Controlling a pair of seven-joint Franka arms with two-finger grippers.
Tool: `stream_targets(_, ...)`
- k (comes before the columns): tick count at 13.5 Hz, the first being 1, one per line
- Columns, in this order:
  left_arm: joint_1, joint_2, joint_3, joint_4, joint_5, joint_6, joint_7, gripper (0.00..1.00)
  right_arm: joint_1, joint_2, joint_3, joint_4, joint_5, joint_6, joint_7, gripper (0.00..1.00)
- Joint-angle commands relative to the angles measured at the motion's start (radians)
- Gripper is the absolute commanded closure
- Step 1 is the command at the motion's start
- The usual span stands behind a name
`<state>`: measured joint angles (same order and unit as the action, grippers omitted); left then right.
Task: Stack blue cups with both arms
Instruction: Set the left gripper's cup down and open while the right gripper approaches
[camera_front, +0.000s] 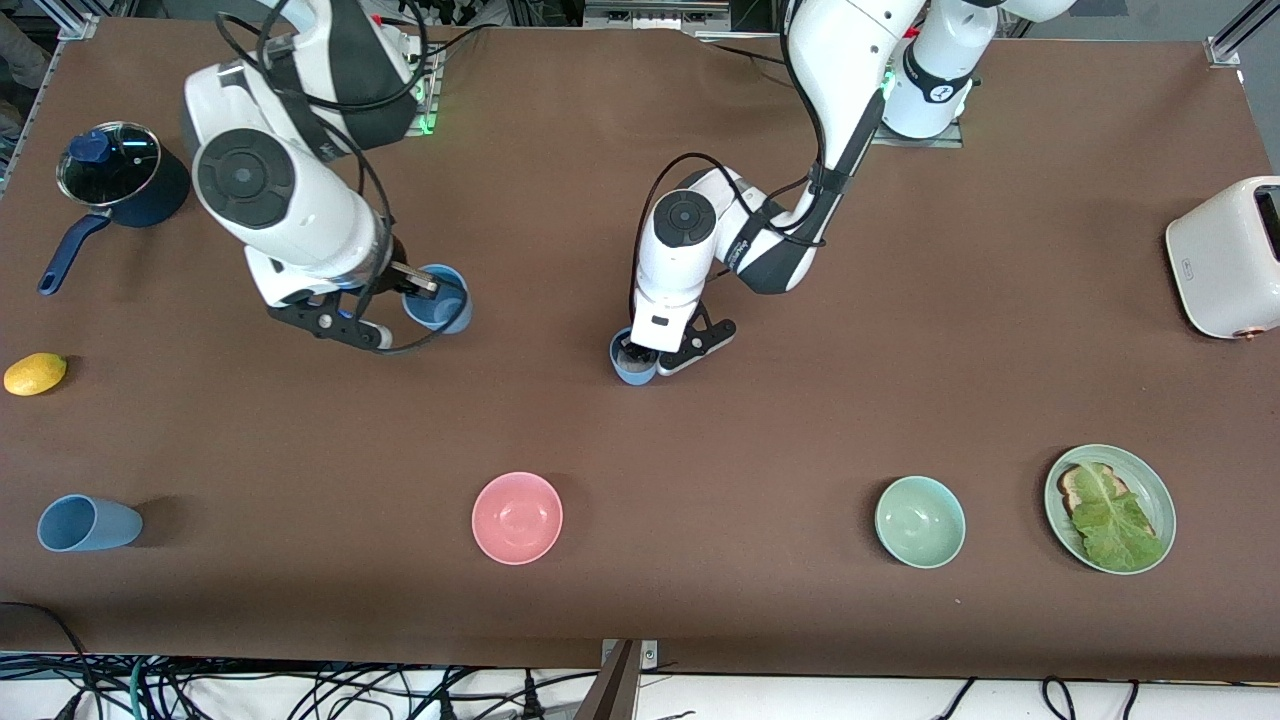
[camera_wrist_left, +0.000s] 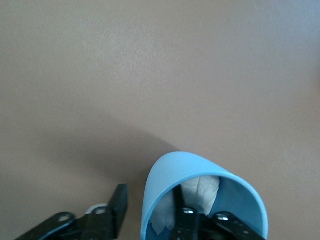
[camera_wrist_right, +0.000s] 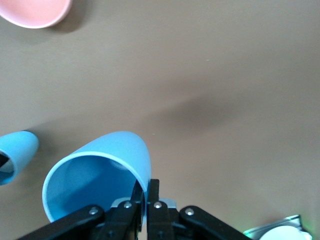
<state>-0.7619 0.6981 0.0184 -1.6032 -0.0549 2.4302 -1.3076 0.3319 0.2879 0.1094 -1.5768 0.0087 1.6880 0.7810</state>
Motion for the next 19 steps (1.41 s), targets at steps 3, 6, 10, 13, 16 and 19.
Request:
stream_targets(3,0.021,-0.081,0.006,0.011,0.027,-0.140,-0.022,0.01,0.107,0.163,-0.005,0.182,0.013,0.071,0.181,1.00)
stream_targets(6,0.053,-0.152,0.005,0.012,0.029,-0.239,-0.012,0.01,0.166,0.241,-0.005,0.247,0.011,0.130,0.270,1.00)
stream_targets(10,0.150,-0.271,-0.003,0.014,0.026,-0.414,0.135,0.01,0.208,0.307,-0.007,0.342,0.011,0.137,0.349,1.00)
stream_targets(13,0.254,-0.344,-0.006,0.014,0.015,-0.525,0.333,0.01,0.243,0.339,-0.007,0.389,0.010,0.145,0.388,1.00)
stream_targets(16,0.383,-0.397,-0.006,0.013,0.013,-0.605,0.580,0.01,0.272,0.359,-0.007,0.393,0.008,0.168,0.419,1.00)
stream_targets(19,0.496,-0.428,-0.005,0.014,0.017,-0.652,0.830,0.01,0.285,0.375,-0.007,0.391,0.005,0.191,0.428,1.00)
